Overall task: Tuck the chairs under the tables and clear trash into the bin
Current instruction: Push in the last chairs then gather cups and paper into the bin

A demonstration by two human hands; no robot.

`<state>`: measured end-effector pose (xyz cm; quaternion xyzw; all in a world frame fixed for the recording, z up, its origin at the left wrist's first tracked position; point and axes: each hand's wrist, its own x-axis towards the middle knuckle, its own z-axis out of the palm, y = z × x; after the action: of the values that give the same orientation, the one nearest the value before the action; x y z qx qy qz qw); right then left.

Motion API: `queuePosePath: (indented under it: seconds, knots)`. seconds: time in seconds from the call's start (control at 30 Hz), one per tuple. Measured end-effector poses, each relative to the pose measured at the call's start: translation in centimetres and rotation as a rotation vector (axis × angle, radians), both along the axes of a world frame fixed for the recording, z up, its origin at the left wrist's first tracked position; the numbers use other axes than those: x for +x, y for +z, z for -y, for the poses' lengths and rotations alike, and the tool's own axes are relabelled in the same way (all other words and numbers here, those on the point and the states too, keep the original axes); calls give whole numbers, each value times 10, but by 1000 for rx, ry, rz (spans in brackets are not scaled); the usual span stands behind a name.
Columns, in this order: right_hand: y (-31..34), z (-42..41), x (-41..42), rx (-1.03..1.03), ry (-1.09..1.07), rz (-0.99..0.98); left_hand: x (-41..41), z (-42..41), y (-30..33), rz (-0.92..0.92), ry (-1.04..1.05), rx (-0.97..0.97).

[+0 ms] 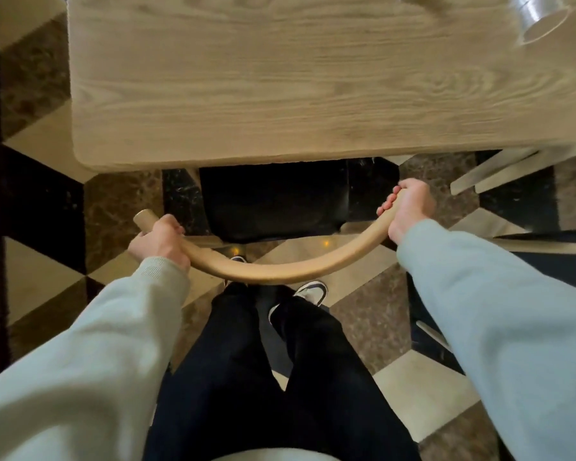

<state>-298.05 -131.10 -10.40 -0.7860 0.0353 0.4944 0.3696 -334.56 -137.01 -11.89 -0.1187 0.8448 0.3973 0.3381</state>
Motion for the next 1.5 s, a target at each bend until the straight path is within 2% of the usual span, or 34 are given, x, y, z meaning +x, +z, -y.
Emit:
queuePosePath:
  seconds: [0.33, 0.73, 1.0, 1.1, 1.2, 1.5]
  knots:
    - [-3, -18, -7, 6, -3, 37, -8, -16, 2, 34, -1, 20]
    - [-2, 1, -19, 22, 30, -24, -40, -12, -3, 111, -209, 53]
    - [2, 10, -20, -99, 288, 161, -40, 1, 0, 154, -285, 103]
    - [-1, 41, -39, -94, 286, 187, -41, 0, -2, 127, -245, 105]
    - [-8, 73, -64, -83, 339, 229, -43, -3, -1, 184, -276, 117]
    - [-9, 50, -48, -103, 405, 254, -35, -4, 6, 286, -272, 170]
